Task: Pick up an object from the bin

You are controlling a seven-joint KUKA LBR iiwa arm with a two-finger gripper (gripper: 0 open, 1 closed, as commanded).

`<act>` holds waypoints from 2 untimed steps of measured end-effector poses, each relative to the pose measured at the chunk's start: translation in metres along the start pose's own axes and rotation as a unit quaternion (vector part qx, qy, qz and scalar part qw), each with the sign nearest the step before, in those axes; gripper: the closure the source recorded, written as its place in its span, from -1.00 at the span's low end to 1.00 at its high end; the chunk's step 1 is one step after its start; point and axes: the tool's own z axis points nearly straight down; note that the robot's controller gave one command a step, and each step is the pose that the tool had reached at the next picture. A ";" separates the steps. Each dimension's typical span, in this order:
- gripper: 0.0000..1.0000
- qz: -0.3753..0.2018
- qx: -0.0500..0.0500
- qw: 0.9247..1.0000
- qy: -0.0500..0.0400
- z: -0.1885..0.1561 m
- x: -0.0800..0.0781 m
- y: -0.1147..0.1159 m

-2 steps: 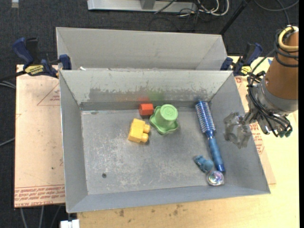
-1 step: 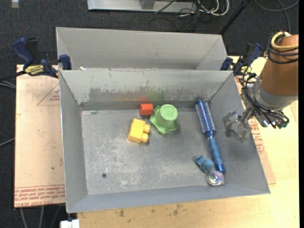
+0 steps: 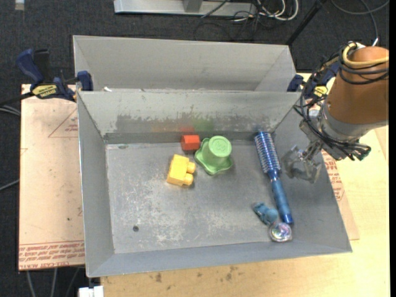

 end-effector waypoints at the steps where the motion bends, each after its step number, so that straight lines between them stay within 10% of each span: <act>1: -1.00 0.001 0.000 1.000 0.000 0.000 0.000 0.000; 2: -1.00 -0.027 -0.003 1.000 0.000 0.049 -0.062 0.032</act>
Offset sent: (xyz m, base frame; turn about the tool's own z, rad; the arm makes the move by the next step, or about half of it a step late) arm 0.0000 0.0000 0.0000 0.0000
